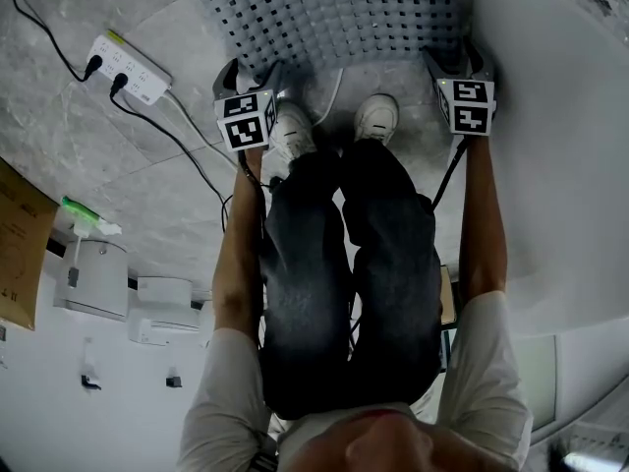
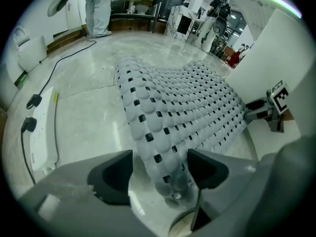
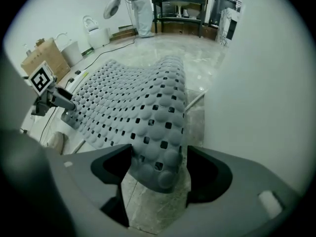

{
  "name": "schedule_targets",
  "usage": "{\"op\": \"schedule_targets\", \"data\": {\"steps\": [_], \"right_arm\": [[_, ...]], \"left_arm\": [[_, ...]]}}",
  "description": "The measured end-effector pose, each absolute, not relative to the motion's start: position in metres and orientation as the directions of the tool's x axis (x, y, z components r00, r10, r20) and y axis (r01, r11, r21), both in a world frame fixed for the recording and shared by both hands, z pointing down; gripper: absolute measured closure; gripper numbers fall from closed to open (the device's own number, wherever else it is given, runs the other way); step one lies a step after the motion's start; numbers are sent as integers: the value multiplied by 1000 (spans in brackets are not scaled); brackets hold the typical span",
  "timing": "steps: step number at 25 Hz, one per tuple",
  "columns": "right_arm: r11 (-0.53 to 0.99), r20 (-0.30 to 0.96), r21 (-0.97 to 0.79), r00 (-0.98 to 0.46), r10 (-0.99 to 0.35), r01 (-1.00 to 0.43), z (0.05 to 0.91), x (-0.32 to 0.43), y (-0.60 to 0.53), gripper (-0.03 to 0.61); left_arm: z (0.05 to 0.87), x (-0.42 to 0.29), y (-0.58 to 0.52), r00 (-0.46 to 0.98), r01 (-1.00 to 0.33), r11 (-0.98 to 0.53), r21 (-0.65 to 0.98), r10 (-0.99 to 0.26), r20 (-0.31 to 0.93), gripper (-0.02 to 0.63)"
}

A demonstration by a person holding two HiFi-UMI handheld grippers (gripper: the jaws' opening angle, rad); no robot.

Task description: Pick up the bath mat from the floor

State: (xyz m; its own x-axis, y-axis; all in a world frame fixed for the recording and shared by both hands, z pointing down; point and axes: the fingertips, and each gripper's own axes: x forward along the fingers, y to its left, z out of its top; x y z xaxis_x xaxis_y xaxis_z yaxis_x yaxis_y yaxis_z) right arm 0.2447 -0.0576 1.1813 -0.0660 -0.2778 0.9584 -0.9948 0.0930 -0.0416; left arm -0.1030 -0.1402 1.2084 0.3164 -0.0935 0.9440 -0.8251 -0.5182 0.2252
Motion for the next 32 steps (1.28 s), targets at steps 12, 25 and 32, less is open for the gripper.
{"op": "schedule_targets", "data": {"steps": [12,25,32], "right_arm": [[58,953,-118,-129,-276,-991,1182,232,-59,364],[58,930,-214,-221,-294,-975,1169,207,-71,512],[99,933,-189,-210,-291,-977,1154,214,-73,523]], "left_arm": [[1212,-94,-135,342,-800,-533,276,-28,939,313],[1194,-74,-136,449,-773,-496,395,13,894,570],[1179,-63,-135,460,-763,-501,409,24,888,571]]}}
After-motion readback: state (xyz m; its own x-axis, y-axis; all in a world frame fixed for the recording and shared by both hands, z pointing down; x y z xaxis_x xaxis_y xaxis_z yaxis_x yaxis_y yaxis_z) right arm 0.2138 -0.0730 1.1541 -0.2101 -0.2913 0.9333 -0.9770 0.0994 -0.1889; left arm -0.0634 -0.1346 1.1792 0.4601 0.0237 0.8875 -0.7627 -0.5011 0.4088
